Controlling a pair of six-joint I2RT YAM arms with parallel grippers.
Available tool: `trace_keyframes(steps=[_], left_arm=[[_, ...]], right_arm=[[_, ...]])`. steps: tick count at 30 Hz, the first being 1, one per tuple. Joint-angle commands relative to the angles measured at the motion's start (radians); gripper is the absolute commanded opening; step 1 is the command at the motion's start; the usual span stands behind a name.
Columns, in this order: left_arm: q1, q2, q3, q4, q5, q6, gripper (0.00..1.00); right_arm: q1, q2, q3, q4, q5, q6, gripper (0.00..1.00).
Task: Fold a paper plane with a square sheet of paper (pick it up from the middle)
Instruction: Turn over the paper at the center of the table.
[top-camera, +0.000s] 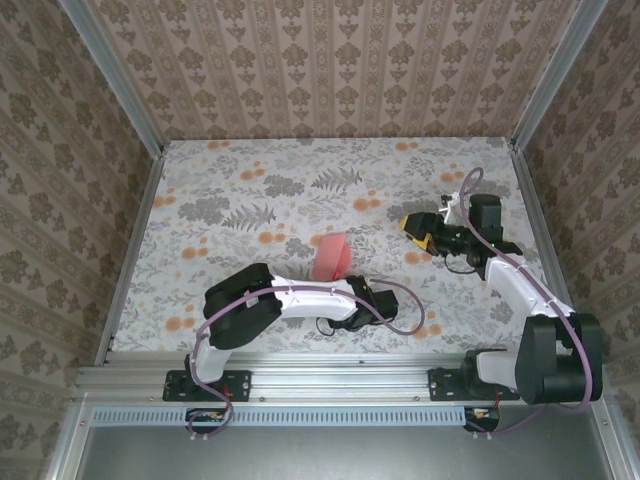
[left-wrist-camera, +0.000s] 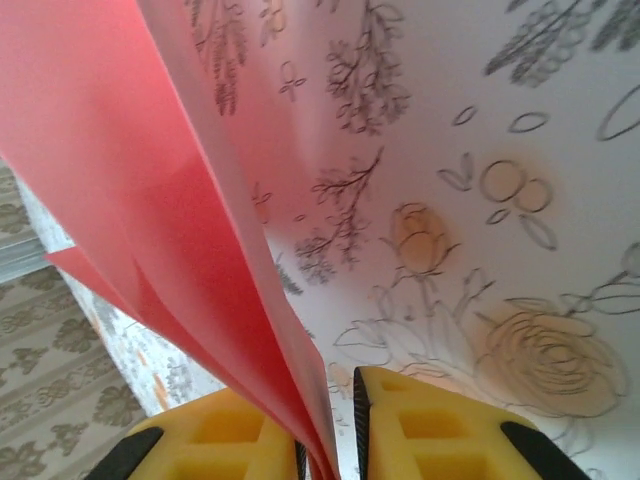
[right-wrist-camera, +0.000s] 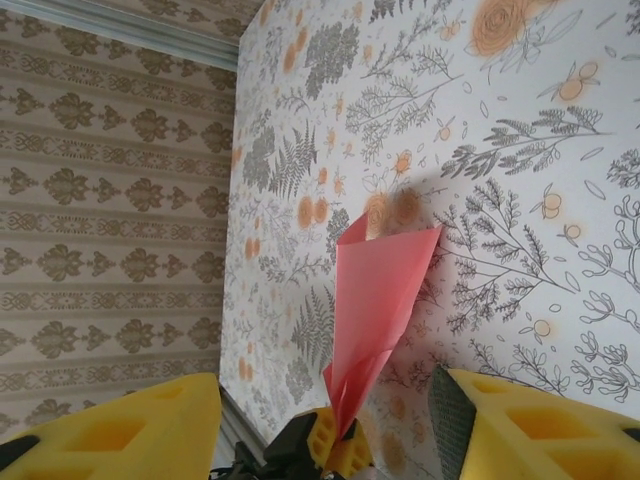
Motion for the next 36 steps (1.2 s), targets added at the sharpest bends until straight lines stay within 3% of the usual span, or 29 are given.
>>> trace_keyframes(steps=[1, 9, 20, 29, 36], left_arm=[[-0.007, 0.005, -0.015, 0.058, 0.07, 0.059, 0.25], [-0.007, -0.007, -0.032, 0.101, 0.167, 0.098, 0.41], [-0.003, -0.208, -0.059, 0.169, 0.39, 0.125, 0.72], [0.032, -0.387, -0.078, 0.146, 0.581, 0.078, 0.76], [0.206, -0.672, -0.21, 0.19, 0.75, 0.016, 0.73]], right_arm=[[0.015, 0.032, -0.033, 0.099, -0.055, 0.061, 0.59], [0.083, 0.104, -0.026, 0.17, -0.047, 0.088, 0.56], [0.181, 0.181, 0.012, 0.198, -0.043, 0.108, 0.51], [0.268, 0.173, 0.015, 0.19, -0.008, 0.109, 0.45], [0.399, 0.172, 0.03, 0.165, 0.076, 0.106, 0.35]])
